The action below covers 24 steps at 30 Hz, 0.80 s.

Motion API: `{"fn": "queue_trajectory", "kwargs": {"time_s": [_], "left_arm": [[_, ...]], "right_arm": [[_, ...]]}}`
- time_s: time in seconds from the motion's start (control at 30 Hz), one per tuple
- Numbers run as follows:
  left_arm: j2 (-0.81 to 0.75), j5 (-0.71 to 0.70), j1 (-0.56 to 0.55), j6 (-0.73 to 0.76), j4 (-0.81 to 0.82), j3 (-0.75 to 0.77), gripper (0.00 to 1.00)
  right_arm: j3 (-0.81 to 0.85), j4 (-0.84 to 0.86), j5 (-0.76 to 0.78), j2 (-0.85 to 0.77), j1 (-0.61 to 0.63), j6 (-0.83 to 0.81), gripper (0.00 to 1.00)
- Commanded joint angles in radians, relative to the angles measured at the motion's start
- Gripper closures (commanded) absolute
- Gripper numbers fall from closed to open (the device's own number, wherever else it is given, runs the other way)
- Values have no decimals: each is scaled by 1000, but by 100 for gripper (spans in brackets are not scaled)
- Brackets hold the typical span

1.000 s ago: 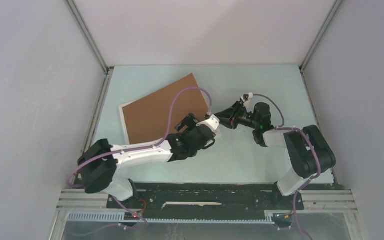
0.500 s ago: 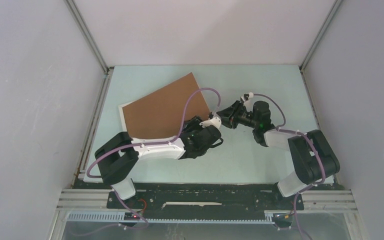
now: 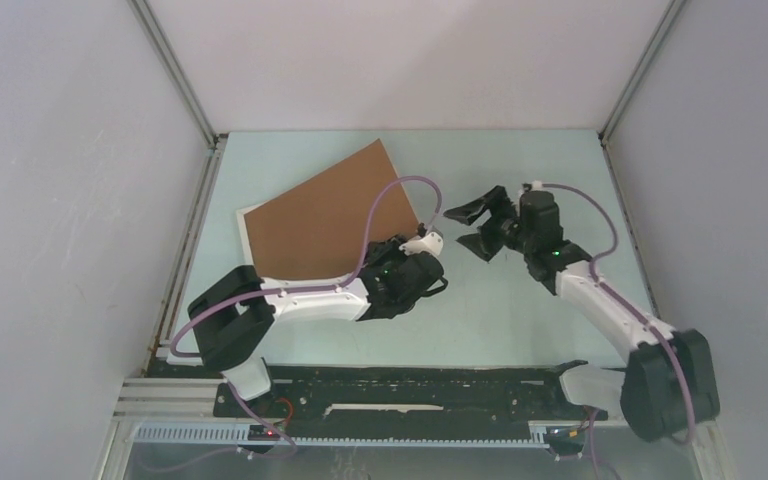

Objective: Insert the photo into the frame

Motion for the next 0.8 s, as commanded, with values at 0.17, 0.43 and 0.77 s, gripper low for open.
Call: {"fn": "queue_trajectory", "kwargs": {"time_s": [0.17, 0.43, 0.77], "left_arm": [[-118, -26, 4, -80, 87, -25, 97], [-170, -29, 4, -129, 129, -90, 100], [-227, -76, 4, -135, 193, -123, 100]], "right_arm": [[143, -659, 421, -69, 38, 72, 14], [293, -714, 336, 217, 179, 204, 14], [405, -642, 206, 484, 285, 329, 19]]}}
